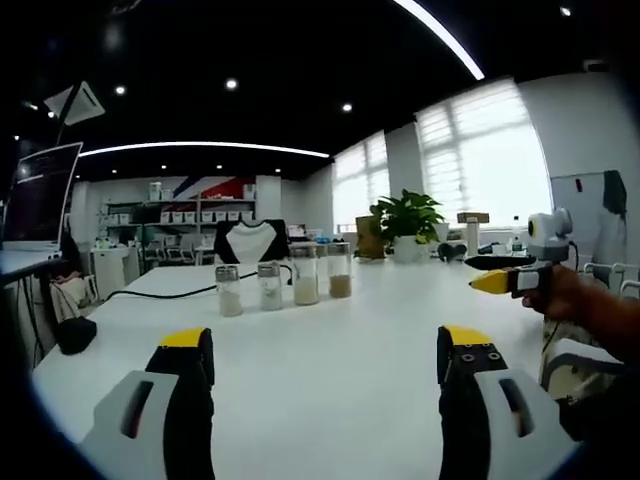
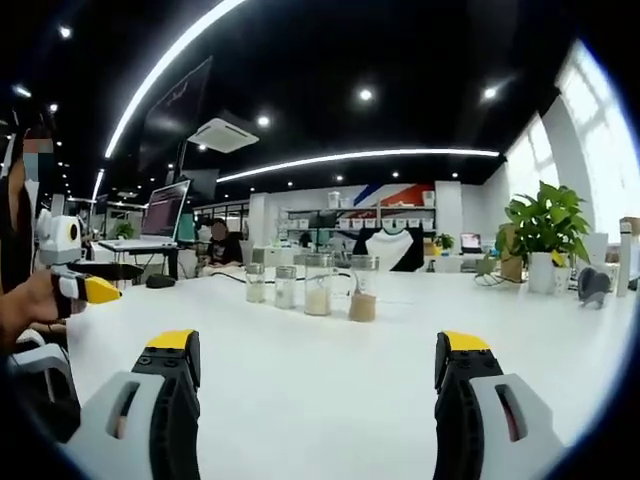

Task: Rotate the seasoning bottle until the label or dispensing opening points toward the visible target arrow and the bottle remains upright within the marked orientation range

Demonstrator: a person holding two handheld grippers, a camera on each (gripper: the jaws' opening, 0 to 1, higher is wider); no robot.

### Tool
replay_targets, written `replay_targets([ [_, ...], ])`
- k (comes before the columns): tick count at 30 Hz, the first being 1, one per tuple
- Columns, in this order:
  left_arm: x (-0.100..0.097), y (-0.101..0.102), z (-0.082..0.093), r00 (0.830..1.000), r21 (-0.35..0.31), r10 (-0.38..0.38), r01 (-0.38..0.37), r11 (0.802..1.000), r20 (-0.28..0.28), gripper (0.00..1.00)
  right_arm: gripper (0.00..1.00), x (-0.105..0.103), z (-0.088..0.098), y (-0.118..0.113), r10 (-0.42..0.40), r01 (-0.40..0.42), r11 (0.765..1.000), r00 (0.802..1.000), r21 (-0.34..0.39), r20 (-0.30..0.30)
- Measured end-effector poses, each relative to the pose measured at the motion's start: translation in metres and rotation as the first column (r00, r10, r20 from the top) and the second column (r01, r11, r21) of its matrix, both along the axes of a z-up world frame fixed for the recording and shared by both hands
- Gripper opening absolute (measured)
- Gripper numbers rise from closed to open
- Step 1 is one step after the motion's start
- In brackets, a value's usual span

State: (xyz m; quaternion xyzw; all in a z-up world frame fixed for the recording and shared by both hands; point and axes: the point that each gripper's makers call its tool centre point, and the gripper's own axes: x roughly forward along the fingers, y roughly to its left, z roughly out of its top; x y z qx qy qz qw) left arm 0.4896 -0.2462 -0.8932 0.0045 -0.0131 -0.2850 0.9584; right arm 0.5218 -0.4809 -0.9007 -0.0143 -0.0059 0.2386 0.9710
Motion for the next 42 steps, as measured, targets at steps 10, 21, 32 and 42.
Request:
replay_targets([
  [10,0.008,-0.001,0.003,1.000,0.001,0.007,-0.007,1.000,0.020,0.99,0.99,0.016,0.001,-0.001,-0.004,0.004,1.000,1.000,-0.021,-0.005],
  [21,0.010,0.002,-0.012,1.000,0.036,-0.003,0.003,0.999,-0.004,1.00,0.99,0.010,-0.003,0.004,-0.010,0.011,0.999,1.000,-0.035,0.022],
  [32,0.016,0.013,-0.010,1.000,0.006,0.012,-0.012,1.000,-0.003,1.00,0.99,0.008,-0.004,0.012,0.014,-0.012,0.997,1.000,-0.080,0.027],
  [42,0.038,0.008,-0.025,0.999,0.033,-0.001,0.002,0.999,-0.034,1.00,0.99,0.006,-0.006,0.024,0.046,-0.046,0.997,0.999,-0.061,0.008],
])
